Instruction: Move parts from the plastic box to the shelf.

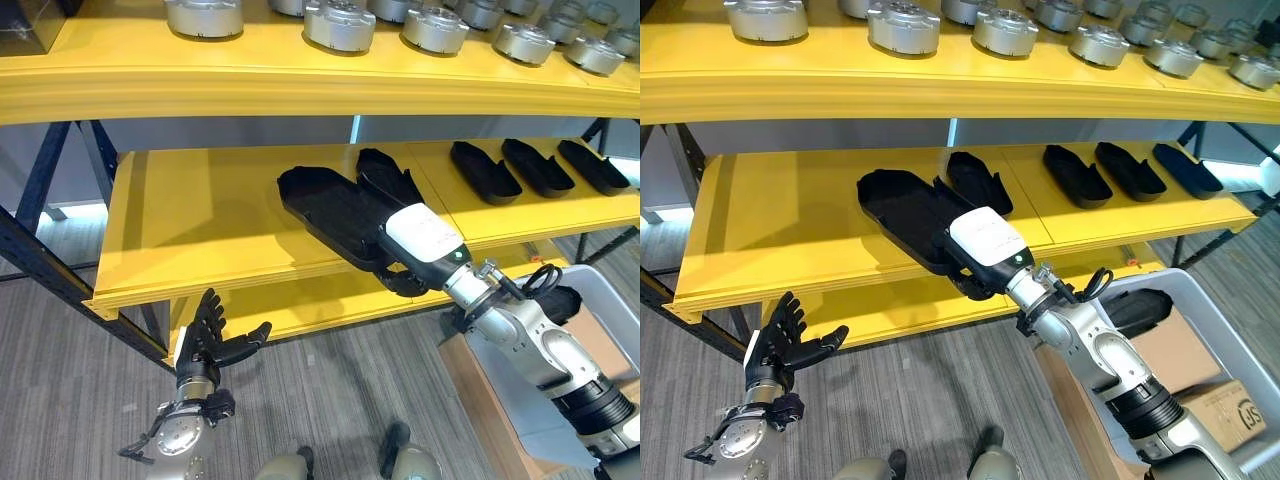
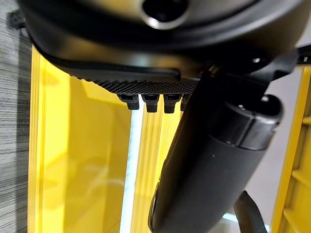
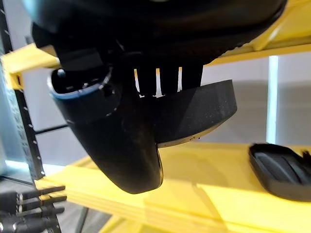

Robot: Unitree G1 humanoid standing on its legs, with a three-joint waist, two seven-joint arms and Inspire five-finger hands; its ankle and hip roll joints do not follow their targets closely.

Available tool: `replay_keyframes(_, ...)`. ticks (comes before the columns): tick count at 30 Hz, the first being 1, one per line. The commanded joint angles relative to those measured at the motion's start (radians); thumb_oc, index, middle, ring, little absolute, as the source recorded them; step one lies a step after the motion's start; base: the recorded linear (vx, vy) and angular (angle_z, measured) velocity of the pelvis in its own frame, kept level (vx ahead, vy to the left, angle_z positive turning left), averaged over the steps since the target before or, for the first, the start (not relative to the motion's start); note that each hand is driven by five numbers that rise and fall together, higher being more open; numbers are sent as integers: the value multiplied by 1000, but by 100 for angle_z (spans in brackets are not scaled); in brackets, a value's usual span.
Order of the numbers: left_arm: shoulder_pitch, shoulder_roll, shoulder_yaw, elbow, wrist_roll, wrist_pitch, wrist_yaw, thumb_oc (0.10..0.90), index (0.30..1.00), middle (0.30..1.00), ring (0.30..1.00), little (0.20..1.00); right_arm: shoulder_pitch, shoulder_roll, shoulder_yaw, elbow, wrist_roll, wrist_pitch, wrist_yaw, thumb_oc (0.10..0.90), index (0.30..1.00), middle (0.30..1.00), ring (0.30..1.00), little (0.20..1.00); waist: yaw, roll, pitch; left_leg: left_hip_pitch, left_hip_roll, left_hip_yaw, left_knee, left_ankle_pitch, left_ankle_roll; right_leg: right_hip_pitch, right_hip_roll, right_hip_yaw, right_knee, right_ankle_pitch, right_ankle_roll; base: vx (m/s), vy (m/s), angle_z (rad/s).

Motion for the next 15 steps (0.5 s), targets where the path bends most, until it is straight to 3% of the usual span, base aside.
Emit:
replay_keyframes(1,-23,41,-18,-153,-8,-92,-14,900,1000,1000,1000,1000,-195,46,-90,-20,78,-10,-93,400,300,300,300,300,-11,10,-98,28,135,48,-3,-90,-53,-68,6,17,89,-29,22,40,-138,-3)
replay_keyframes(12,-15,59,-31,-186,-26,-100,-8,900,1000,1000,1000,1000,-276,38,-62,-8,101,-17,-101,400,300,300,300,300,14,27,-93,7,204,-2,-12,-70,-94,-78,80,-4,149,-119,-15,53,-163,9)
replay_keyframes(15,0,53,-23,-179,-46,-103,-4,900,1000,1000,1000,1000,-312,21,-49,-18,110,-24,-109,400,300,300,300,300,35,29,-89,-22,226,-29,7,-54,-113,-66,114,-18,145,-158,-44,47,-206,24)
